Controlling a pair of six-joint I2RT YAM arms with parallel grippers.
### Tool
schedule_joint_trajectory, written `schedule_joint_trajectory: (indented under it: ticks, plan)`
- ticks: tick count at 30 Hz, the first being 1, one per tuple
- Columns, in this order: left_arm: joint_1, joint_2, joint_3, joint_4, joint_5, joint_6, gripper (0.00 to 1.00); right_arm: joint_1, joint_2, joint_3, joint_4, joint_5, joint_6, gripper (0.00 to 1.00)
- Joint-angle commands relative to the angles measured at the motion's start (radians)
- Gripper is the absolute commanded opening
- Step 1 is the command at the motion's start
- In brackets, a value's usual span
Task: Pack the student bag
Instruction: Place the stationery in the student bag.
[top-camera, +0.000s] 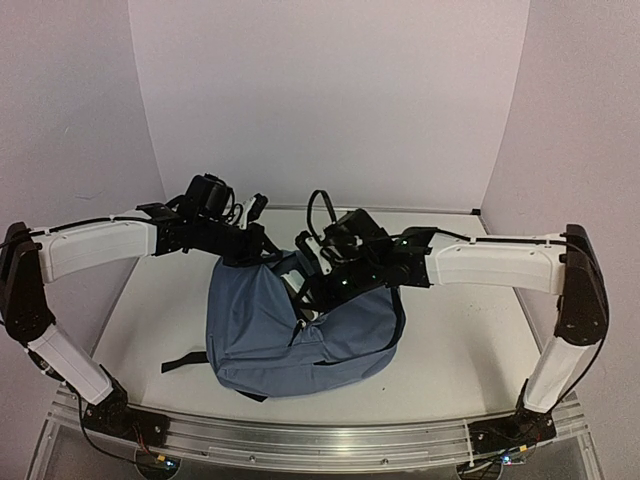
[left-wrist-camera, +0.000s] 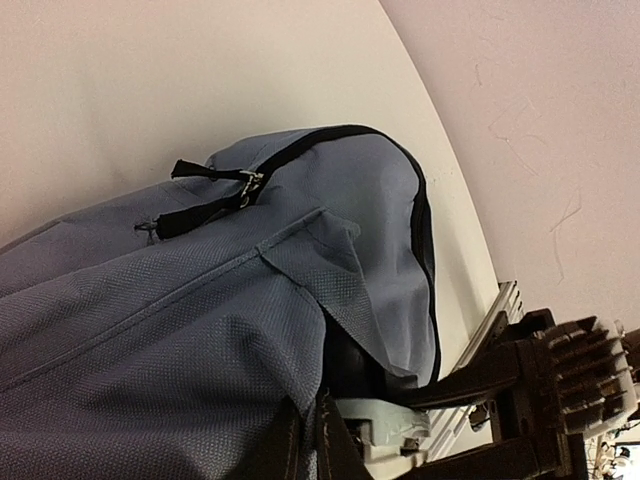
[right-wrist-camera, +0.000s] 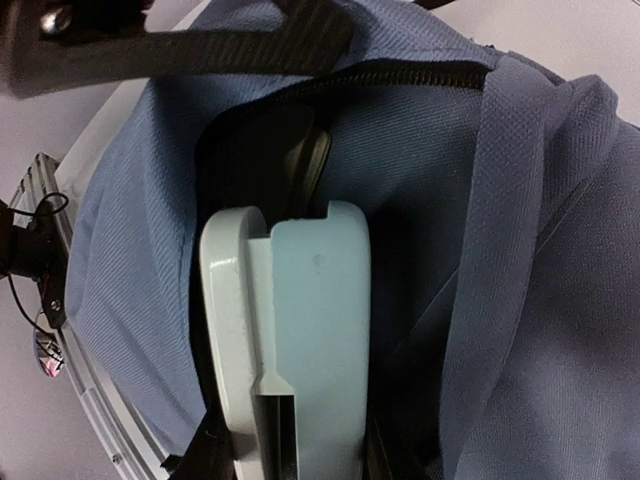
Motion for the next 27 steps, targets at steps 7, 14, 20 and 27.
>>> schedule_joint_trajectory:
  ticks: [7, 14, 20, 27]
  plan:
    - [0.002, -0.013, 0.083, 0.04, 0.096, 0.058, 0.0, -0.002, 0.174, 0.24, -0.032, 0.197, -0.019, 0.0]
    - [0.002, 0.029, 0.12, 0.052, 0.086, 0.046, 0.0, 0.037, 0.244, 0.273, 0.125, -0.018, -0.052, 0.0]
    - [0.002, 0.035, 0.124, 0.058, 0.062, 0.036, 0.0, 0.041, 0.239, 0.186, 0.275, -0.02, 0.007, 0.26]
    - [0.012, -0.008, 0.092, 0.027, -0.081, -0.009, 0.1, 0.041, 0.046, 0.037, 0.247, 0.122, -0.009, 0.74]
